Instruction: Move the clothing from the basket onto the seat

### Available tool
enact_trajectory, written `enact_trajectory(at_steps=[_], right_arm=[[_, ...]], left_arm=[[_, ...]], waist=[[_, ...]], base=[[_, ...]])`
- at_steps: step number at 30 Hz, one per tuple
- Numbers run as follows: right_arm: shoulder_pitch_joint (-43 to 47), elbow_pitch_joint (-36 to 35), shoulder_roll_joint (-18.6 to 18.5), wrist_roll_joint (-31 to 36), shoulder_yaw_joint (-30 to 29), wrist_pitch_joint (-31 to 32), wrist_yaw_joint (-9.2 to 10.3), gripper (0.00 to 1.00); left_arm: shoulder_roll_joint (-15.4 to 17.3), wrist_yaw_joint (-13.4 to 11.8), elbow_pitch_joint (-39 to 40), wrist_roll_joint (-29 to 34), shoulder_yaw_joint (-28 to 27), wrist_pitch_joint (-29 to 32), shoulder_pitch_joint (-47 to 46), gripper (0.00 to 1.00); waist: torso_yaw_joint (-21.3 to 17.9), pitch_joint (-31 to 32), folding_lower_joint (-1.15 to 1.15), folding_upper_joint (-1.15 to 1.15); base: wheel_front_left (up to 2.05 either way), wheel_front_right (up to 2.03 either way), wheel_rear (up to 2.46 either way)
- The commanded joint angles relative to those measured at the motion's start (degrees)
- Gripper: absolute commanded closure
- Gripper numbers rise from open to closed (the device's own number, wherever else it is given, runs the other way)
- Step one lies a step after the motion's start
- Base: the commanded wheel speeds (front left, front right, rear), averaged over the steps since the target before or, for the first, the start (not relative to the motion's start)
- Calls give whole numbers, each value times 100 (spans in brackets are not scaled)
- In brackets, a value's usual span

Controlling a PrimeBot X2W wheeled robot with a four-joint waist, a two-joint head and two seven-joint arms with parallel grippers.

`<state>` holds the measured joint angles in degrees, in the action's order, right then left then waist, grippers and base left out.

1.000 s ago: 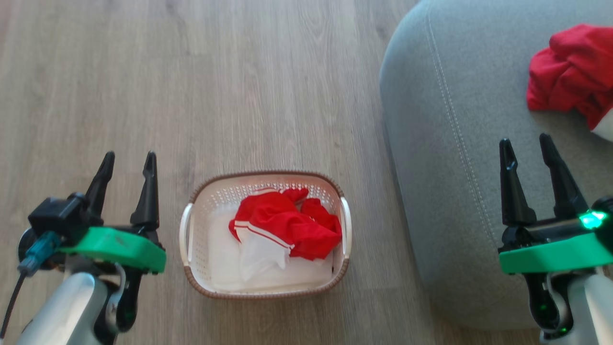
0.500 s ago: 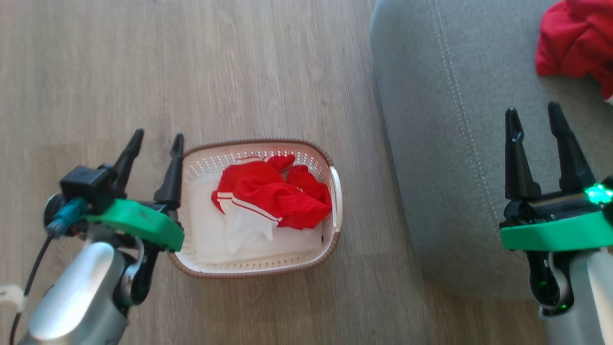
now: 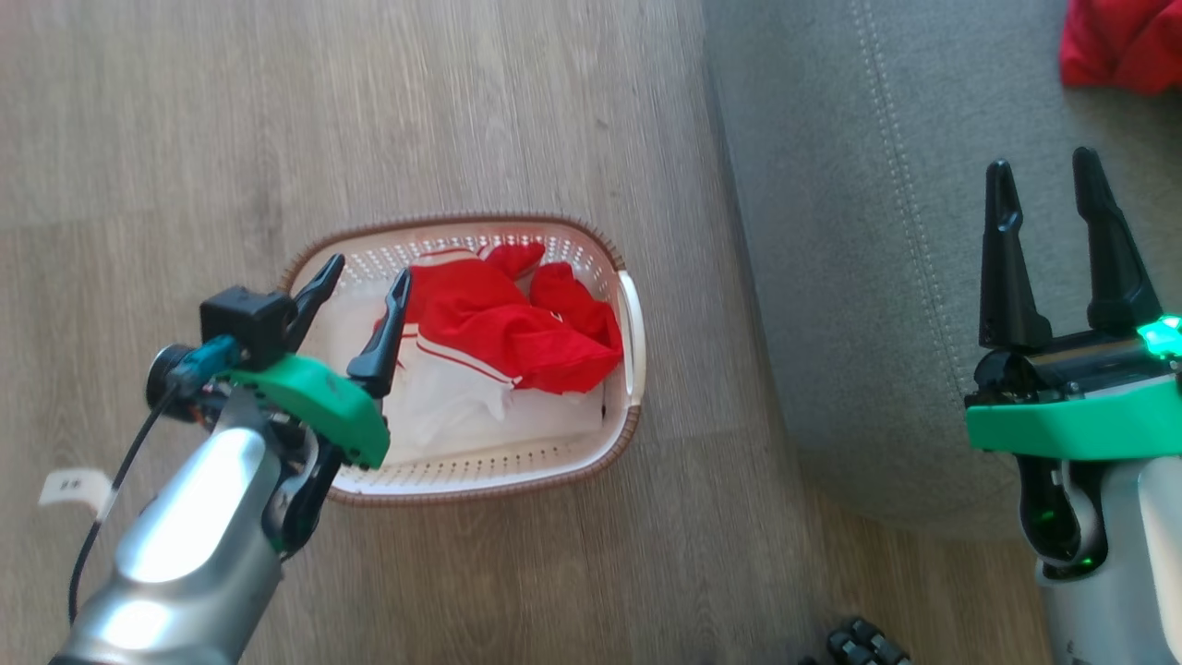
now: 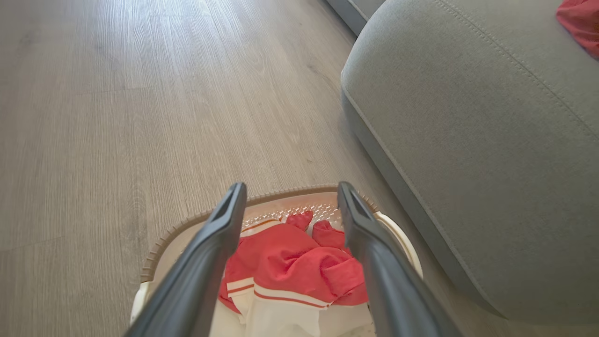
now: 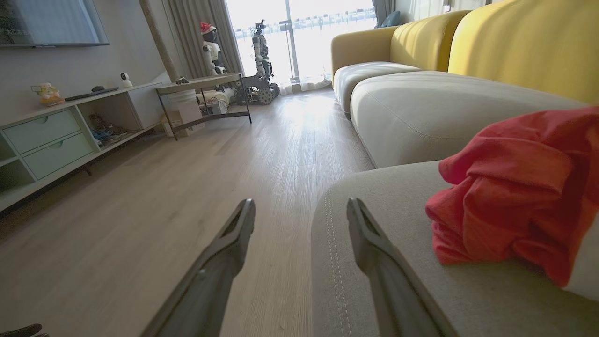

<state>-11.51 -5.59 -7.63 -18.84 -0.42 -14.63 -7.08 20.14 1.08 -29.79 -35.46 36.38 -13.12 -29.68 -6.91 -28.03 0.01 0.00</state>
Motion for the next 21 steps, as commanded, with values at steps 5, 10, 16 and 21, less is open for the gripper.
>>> enact_trajectory(at_steps=[5, 10, 16, 21], right_arm=[[-164, -259, -25, 75, 82, -35, -41, 0], [-274, -324, 2, 107, 114, -36, -41, 0], [-369, -406, 48, 159, 139, -36, -41, 0], [-461, -466, 100, 189, 187, -36, -41, 0]], left_arm=[[-92, 251, -538, 74, -15, 15, -496, 0], [-301, 471, -1265, 46, 178, 116, -870, 0], [-502, 619, -1993, -106, 457, 253, -1274, 0], [-578, 637, -2328, -275, 882, 390, -1564, 0]], waist=[[-44, -275, -1, 0], [-102, -542, -1, 0], [-184, -882, -1, 0], [-264, -1140, -1, 0]], base=[[0, 0, 0], [0, 0, 0], [0, 0, 0], [0, 0, 0]])
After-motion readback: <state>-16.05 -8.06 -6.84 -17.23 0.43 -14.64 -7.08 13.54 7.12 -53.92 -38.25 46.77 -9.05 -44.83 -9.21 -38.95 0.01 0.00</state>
